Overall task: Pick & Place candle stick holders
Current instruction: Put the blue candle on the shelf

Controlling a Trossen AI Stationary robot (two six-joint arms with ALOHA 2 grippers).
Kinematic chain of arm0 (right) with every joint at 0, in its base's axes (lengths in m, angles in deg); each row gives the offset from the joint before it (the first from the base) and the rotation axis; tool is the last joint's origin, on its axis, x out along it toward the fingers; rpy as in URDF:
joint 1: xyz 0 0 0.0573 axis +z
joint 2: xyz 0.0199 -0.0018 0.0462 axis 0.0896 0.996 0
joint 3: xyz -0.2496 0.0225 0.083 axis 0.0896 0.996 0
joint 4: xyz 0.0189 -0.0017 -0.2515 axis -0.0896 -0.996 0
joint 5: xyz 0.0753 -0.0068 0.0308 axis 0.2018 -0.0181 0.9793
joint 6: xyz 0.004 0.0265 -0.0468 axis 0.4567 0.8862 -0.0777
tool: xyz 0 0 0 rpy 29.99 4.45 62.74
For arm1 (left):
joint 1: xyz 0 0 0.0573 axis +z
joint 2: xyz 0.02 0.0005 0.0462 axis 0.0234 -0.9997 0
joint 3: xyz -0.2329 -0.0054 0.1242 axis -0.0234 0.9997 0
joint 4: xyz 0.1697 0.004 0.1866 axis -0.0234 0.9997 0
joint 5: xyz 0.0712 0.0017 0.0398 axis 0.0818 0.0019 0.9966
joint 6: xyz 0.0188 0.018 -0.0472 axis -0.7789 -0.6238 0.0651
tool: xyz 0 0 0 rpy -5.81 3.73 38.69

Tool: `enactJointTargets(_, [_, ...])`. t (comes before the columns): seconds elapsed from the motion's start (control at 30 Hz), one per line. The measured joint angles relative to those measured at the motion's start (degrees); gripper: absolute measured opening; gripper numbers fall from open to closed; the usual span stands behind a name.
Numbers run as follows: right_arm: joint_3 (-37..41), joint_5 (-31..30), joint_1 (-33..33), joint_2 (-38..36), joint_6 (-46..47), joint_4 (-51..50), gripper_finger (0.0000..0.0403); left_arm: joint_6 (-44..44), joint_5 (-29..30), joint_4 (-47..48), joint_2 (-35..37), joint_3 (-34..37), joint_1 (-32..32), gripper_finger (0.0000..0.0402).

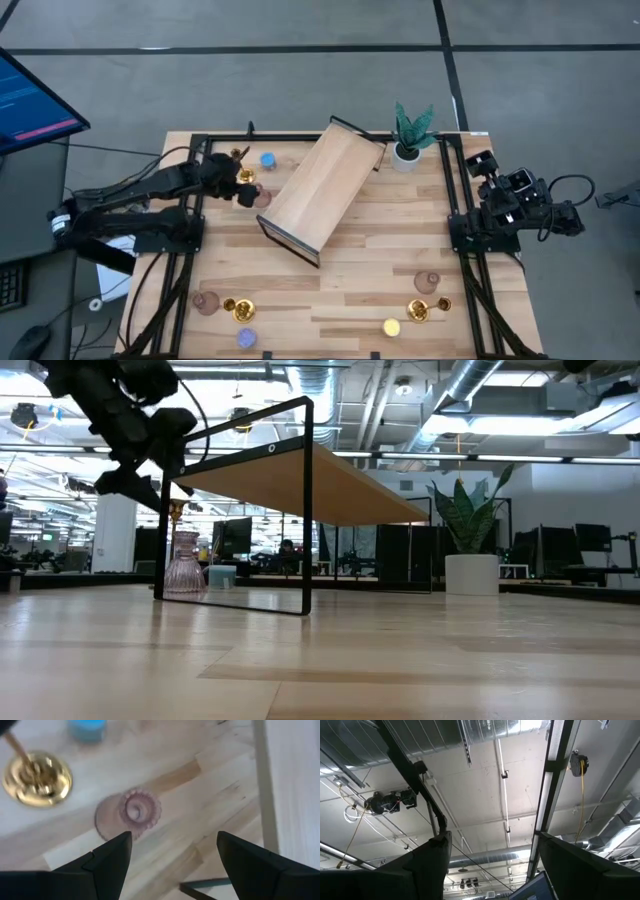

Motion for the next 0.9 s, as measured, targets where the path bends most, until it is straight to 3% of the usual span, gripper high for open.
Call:
enactJointTargets(0.2, [0.0, 0.0, 0.0, 0.0, 0.0, 0.0, 0.0286, -5.4, 15.6, -0.3, 0.0, -0.8, -8.0, 0.0294])
enactJointTargets(0.3, [0.0, 0.0, 0.0, 0.0, 0.0, 0.0, 0.0286, -5.7, 20.1, -0.5, -1.4, -0.8, -9.9, 0.0294])
enactJointTargets(0.67, [0.0, -1.2, 0.0, 0.0, -0.1, -0.1, 0.0286, -5.2, 21.1, -4.0, -10.6, -0.8, -7.4, 0.0294])
enactJointTargets(0.9, [0.0, -1.2, 0.0, 0.0, -0.1, 0.0, 0.0286, -3.9, 16.3, -4.4, -12.9, -0.8, -3.1, 0.0294])
